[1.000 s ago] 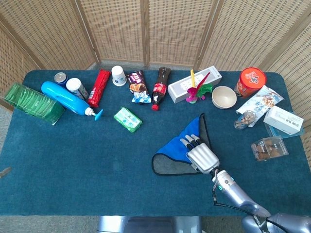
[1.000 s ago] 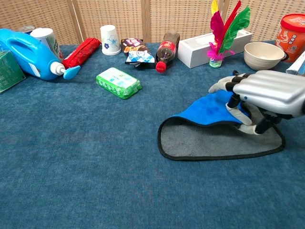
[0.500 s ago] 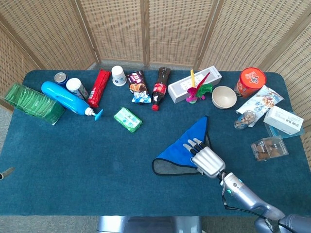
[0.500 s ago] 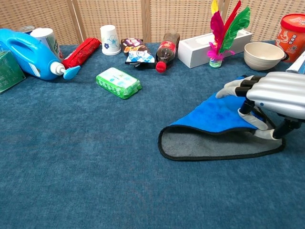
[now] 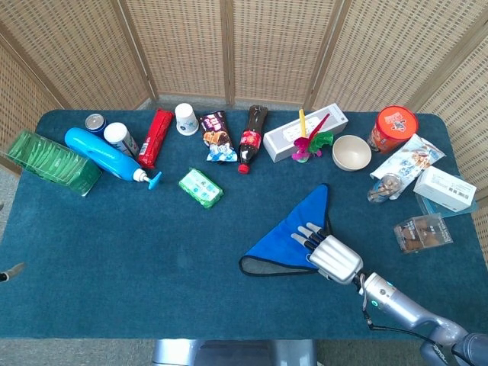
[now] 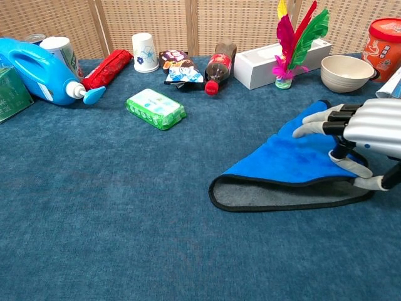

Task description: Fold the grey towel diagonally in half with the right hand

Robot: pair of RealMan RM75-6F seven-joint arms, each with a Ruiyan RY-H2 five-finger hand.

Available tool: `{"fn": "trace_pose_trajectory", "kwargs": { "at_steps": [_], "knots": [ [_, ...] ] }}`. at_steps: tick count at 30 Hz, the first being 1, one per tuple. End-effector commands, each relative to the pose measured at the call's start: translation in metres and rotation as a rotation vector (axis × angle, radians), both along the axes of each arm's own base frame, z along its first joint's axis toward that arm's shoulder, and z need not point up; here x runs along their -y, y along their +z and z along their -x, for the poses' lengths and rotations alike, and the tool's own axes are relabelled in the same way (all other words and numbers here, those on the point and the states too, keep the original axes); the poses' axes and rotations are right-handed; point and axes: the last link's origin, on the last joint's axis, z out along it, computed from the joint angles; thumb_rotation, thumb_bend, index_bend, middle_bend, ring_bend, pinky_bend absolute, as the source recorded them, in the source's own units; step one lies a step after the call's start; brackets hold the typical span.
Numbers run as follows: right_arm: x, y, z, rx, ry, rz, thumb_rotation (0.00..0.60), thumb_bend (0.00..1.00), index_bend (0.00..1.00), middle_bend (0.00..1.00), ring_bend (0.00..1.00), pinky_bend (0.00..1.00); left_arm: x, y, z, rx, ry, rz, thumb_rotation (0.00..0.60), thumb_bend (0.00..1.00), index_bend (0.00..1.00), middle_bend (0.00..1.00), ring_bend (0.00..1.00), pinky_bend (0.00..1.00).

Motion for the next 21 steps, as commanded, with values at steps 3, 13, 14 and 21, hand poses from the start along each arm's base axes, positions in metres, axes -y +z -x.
{"fn": "trace_pose_trajectory", "kwargs": {
  "at_steps": [3, 13, 14, 21],
  "knots": [
    [0.003, 0.007, 0.011, -0.046, 0.037, -0.006, 0.600, 0.40, 0.76, 0.13, 0.00, 0.17, 0.000, -0.001, -0.001, 0.000, -0.002, 0.003, 0.600, 0.19, 0.00, 0.00, 0.00, 0.00],
    [0.007, 0.011, 0.031, -0.096, 0.037, 0.003, 0.600, 0.40, 0.76, 0.13, 0.00, 0.17, 0.000, -0.003, -0.002, -0.001, -0.006, 0.009, 0.600, 0.19, 0.00, 0.00, 0.00, 0.00],
    [0.007, 0.011, 0.034, -0.103, 0.036, 0.007, 0.600, 0.40, 0.75, 0.13, 0.00, 0.17, 0.000, -0.003, -0.003, -0.001, -0.007, 0.010, 0.600, 0.19, 0.00, 0.00, 0.00, 0.00],
    [0.009, 0.012, 0.042, -0.111, 0.030, 0.019, 0.600, 0.34, 0.40, 0.07, 0.00, 0.18, 0.000, -0.004, -0.003, -0.001, -0.006, 0.010, 0.600, 0.19, 0.00, 0.00, 0.00, 0.00]
  ]
}}
